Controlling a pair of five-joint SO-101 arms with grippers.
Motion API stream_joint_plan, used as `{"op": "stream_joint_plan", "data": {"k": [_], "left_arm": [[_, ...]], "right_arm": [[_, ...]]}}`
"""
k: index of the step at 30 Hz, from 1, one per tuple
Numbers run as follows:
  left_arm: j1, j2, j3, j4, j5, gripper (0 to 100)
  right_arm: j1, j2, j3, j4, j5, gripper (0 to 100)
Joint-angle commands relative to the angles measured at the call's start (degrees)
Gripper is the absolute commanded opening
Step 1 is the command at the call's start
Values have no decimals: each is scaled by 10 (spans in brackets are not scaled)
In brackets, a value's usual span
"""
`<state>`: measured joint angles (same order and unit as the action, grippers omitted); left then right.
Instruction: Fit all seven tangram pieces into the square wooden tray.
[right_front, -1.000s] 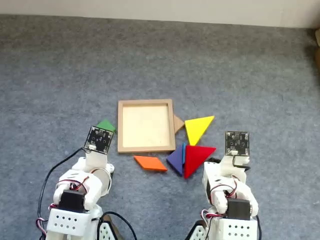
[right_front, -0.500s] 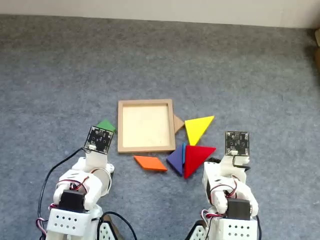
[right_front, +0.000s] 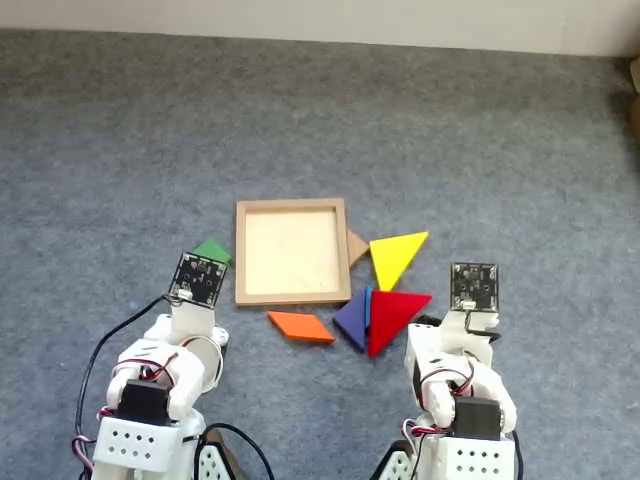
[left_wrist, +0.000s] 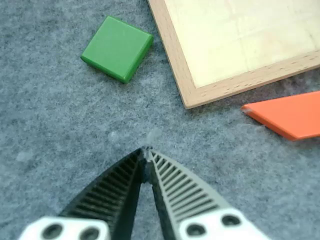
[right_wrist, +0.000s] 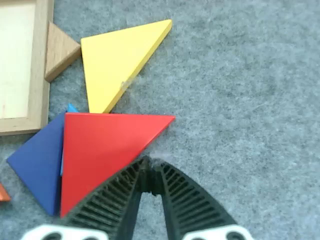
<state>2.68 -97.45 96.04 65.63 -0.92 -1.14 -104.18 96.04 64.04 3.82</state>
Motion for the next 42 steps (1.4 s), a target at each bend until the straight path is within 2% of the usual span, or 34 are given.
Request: {"op": "stream_joint_plan", "data": {"k": [1, 6, 8, 12, 16, 20, 23, 26, 32, 34, 38, 42], "left_arm": [[-5, -2, 15, 3, -4, 7], [-9, -7, 7, -2, -6, 7], [-22, -7, -10, 2, -6, 7], [-136, -7, -23, -2, -6, 7], [-214, -7, -37, -3, -7, 8], [-224, -7, -36, -1, -8, 8], [-224, -7, -35, 1, -8, 8], [-224, -7, -35, 2, -7, 8], [-224, -7, -30, 1, -7, 8], [-224, -7, -20, -3, -7, 8], [-224, -7, -20, -3, -7, 8], [-224, -7, -19, -3, -7, 8]], "right_arm": [[5, 0, 58, -5, 3, 19], [6, -6, 58, 24, 6, 19], [5, -6, 57, 7, 6, 19], [7, -5, 48, -14, 3, 19], [7, 1, -27, 1, -9, 19], [1, 22, -135, 50, -47, 22], [-20, 107, -222, 67, -67, 25], [-46, 236, -316, 90, -107, 63], [-102, 479, -448, 124, -260, 304], [-126, 533, -468, 119, -303, 356], [-177, 613, -484, 87, -362, 372], [-195, 669, -480, -18, -404, 372]]}}
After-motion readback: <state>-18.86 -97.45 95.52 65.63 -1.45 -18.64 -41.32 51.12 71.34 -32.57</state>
